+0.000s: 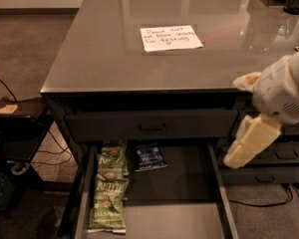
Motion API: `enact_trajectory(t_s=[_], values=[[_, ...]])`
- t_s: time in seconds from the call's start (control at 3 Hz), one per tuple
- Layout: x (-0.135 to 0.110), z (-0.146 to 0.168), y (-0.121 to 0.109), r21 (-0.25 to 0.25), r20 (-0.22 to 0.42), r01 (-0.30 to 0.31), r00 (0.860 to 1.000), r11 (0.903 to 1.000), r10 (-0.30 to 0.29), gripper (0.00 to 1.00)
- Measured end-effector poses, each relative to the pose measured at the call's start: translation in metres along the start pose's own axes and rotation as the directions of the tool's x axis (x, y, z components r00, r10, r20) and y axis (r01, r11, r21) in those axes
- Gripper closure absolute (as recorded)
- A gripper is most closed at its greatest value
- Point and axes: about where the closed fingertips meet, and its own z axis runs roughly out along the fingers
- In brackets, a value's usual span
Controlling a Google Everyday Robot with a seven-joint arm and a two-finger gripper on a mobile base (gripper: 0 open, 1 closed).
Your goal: Pick green jalapeno chip bag from middle drawer and place on counter
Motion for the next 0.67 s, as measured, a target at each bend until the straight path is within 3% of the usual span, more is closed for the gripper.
enact_trajectory(t_s=[0.67], values=[[-0.009,0.123,0.032,-0.1,0.081,-0.037,0.996,0.9943,0.045,0.0]])
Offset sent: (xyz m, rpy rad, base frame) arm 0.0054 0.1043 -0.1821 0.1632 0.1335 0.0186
